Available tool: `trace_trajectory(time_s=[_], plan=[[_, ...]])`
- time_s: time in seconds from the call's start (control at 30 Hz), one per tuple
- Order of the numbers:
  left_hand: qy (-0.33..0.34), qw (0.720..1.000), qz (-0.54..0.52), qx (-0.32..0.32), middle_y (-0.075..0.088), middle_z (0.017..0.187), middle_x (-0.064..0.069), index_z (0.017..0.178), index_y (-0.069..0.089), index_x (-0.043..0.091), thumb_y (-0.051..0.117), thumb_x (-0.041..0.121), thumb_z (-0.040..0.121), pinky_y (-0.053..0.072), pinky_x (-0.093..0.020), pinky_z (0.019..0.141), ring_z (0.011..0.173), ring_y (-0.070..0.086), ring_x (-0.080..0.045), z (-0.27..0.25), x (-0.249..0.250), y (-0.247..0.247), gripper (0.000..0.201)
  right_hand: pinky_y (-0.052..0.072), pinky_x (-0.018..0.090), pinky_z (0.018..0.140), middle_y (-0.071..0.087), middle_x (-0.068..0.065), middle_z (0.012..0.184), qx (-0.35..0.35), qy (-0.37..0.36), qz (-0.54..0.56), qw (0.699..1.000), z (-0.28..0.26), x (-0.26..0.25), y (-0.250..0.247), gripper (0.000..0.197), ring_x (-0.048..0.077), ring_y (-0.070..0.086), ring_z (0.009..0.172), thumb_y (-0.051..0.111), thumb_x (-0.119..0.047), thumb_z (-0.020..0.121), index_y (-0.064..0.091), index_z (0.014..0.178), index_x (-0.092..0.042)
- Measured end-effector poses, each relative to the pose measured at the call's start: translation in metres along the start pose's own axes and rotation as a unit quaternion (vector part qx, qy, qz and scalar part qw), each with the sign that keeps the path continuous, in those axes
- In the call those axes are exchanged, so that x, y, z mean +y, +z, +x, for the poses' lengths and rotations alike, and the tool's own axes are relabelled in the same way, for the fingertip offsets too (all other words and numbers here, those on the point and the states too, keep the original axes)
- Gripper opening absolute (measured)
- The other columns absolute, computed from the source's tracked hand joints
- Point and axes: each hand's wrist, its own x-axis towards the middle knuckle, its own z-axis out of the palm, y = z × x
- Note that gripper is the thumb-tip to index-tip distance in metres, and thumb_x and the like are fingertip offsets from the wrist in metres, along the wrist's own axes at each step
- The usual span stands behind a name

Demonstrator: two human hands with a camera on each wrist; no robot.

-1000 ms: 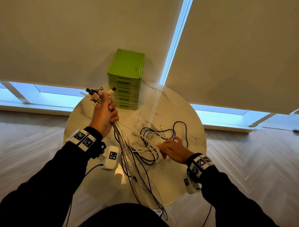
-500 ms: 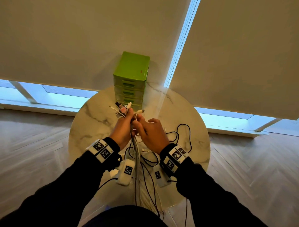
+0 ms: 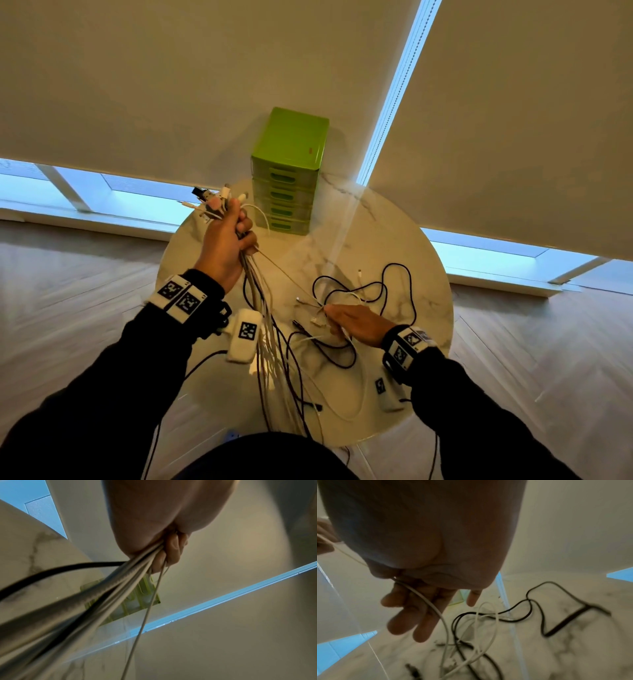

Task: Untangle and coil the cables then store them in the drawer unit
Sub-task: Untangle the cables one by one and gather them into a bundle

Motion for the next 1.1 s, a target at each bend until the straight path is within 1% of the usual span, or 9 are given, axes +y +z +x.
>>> trace_trajectory(time_s=[0.1, 0.2, 0.3, 0.43, 0.57, 0.63, 0.8, 0.93, 1.1], plan=[[0.049, 0.997, 0.048, 0.027, 0.034, 0.057, 0.01, 0.076, 0.043, 0.026, 0.04, 0.043, 0.107, 0.025, -0.021, 0.048, 0.046, 0.028, -0.004, -0.001, 0.003, -0.002, 0.035, 0.045, 0.048, 0.096, 0.07, 0.009, 0.091, 0.067, 0.04, -0.165, 0.983, 0.007, 0.006, -0.016, 0.05, 0.03, 0.065, 0.091, 0.027, -0.057, 0.104, 0.044, 0.064, -0.033], [0.102, 0.984, 0.142, 0.037, 0.034, 0.063, 0.009, 0.078, 0.041, 0.027, 0.039, 0.037, 0.108, 0.025, -0.023, 0.052, 0.054, 0.028, -0.005, -0.007, -0.009, 0.005, 0.032, 0.049, 0.042, 0.074, 0.053, 0.0, 0.064, 0.21, 0.038, -0.094, 0.972, 0.019, -0.01, -0.031, 0.049, 0.03, 0.061, 0.071, 0.035, -0.057, 0.103, 0.039, 0.064, -0.028], [0.103, 0.97, 0.219, 0.01, 0.039, 0.071, 0.003, 0.083, 0.049, 0.026, 0.039, 0.039, 0.108, 0.031, -0.032, 0.06, 0.061, 0.034, -0.009, -0.015, -0.033, 0.011, 0.029, 0.034, 0.036, 0.062, 0.043, -0.003, 0.059, 0.295, -0.028, -0.017, 0.955, 0.03, -0.051, -0.04, 0.046, 0.02, 0.046, 0.061, 0.041, -0.048, 0.105, 0.037, 0.065, -0.025], [0.046, 0.964, 0.26, -0.027, 0.046, 0.068, 0.004, 0.084, 0.054, 0.024, 0.036, 0.049, 0.106, 0.038, -0.032, 0.061, 0.06, 0.041, -0.014, -0.024, -0.051, 0.019, 0.038, 0.036, 0.031, 0.062, 0.049, -0.006, 0.064, 0.254, -0.147, 0.018, 0.956, 0.031, -0.105, -0.035, 0.036, 0.01, 0.045, 0.06, 0.043, -0.042, 0.106, 0.043, 0.072, -0.03], [-0.008, 0.982, 0.182, -0.058, 0.07, 0.079, -0.001, 0.09, 0.064, 0.016, 0.038, 0.044, 0.107, 0.055, -0.027, 0.067, 0.075, 0.068, -0.014, -0.025, -0.041, 0.025, 0.042, 0.046, 0.017, 0.078, 0.068, -0.007, 0.104, 0.163, -0.208, 0.015, 0.964, 0.026, -0.12, -0.03, 0.029, 0.008, 0.062, 0.091, 0.04, -0.037, 0.108, 0.062, 0.117, -0.022], [0.003, 0.986, 0.157, -0.061, 0.059, 0.078, -0.008, 0.088, 0.059, 0.017, 0.042, 0.039, 0.107, 0.052, -0.032, 0.069, 0.072, 0.06, -0.018, -0.024, -0.038, 0.023, 0.034, 0.045, 0.022, 0.078, 0.065, -0.009, 0.098, 0.138, -0.207, 0.015, 0.968, 0.023, -0.119, -0.033, 0.03, 0.008, 0.06, 0.085, 0.038, -0.039, 0.107, 0.06, 0.11, -0.018], [0.058, 0.985, 0.16, -0.005, 0.033, 0.062, 0.008, 0.089, 0.049, 0.021, 0.046, 0.034, 0.106, 0.032, -0.02, 0.052, 0.053, 0.032, -0.006, -0.012, -0.034, 0.024, 0.022, 0.045, 0.031, 0.077, 0.058, -0.01, 0.078, 0.081, -0.115, -0.069, 0.988, 0.01, -0.077, -0.049, 0.039, 0.015, 0.056, 0.074, 0.034, -0.045, 0.107, 0.056, 0.083, -0.024], [0.076, 0.977, 0.192, -0.051, 0.032, 0.059, 0.013, 0.088, 0.048, 0.022, 0.054, 0.032, 0.103, 0.032, -0.023, 0.052, 0.052, 0.03, -0.007, -0.012, -0.048, 0.045, 0.02, 0.047, 0.032, 0.069, 0.058, -0.007, 0.065, 0.152, -0.084, -0.037, 0.984, -0.012, -0.045, -0.063, 0.037, 0.015, 0.057, 0.061, 0.04, -0.04, 0.107, 0.054, 0.078, -0.023], [0.071, 0.964, 0.216, -0.134, 0.038, 0.053, 0.013, 0.071, 0.044, 0.025, 0.062, 0.038, 0.098, 0.035, -0.024, 0.052, 0.049, 0.035, -0.007, -0.026, -0.067, 0.092, 0.036, 0.048, 0.028, 0.07, 0.063, 0.004, 0.063, 0.349, -0.082, 0.063, 0.931, -0.045, -0.025, -0.077, 0.029, 0.013, 0.06, 0.061, 0.045, -0.032, 0.106, 0.059, 0.086, -0.018]])
